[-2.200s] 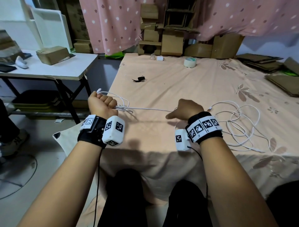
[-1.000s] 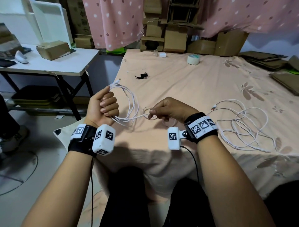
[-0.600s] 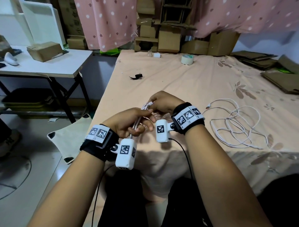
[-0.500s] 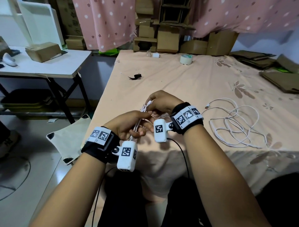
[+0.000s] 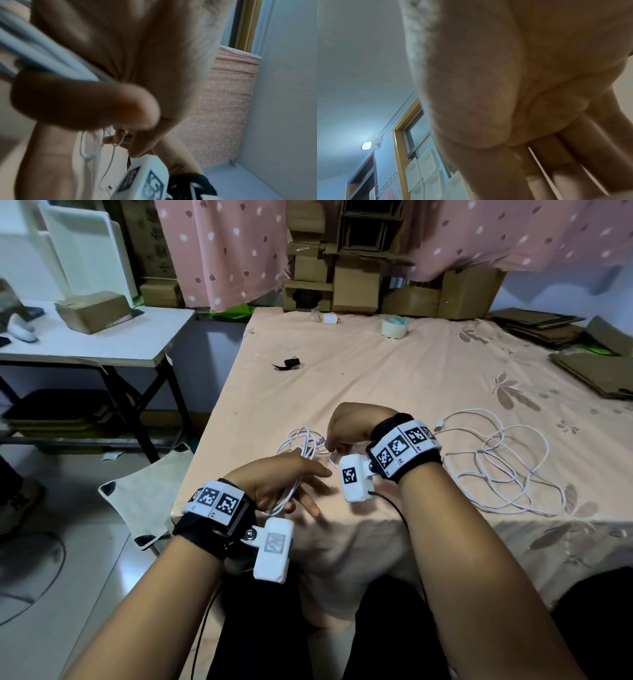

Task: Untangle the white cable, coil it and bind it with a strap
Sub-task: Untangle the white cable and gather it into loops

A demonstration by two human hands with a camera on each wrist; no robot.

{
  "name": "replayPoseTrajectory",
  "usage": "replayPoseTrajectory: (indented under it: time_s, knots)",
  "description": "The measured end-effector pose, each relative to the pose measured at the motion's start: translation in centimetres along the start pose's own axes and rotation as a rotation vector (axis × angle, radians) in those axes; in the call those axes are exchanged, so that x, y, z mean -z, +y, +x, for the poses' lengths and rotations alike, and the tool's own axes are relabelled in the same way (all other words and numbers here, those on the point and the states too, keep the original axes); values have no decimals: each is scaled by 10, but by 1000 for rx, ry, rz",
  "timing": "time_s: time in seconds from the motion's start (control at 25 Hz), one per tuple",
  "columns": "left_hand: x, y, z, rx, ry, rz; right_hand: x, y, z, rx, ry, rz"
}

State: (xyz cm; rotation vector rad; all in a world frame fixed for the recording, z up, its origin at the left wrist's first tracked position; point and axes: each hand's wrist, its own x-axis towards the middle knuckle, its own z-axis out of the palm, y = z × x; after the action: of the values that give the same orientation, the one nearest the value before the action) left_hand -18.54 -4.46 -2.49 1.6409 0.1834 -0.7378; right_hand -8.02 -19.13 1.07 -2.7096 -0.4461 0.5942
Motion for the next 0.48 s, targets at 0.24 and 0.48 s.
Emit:
replayPoseTrajectory:
  time_s: [0.24,0.48]
  knots:
    - [-3,-3,6,-120,138,94,-6,3,-5,46,116,532]
    - [-1,-1,-4,-102,-108,-141,-10,4,-4,83,262,632]
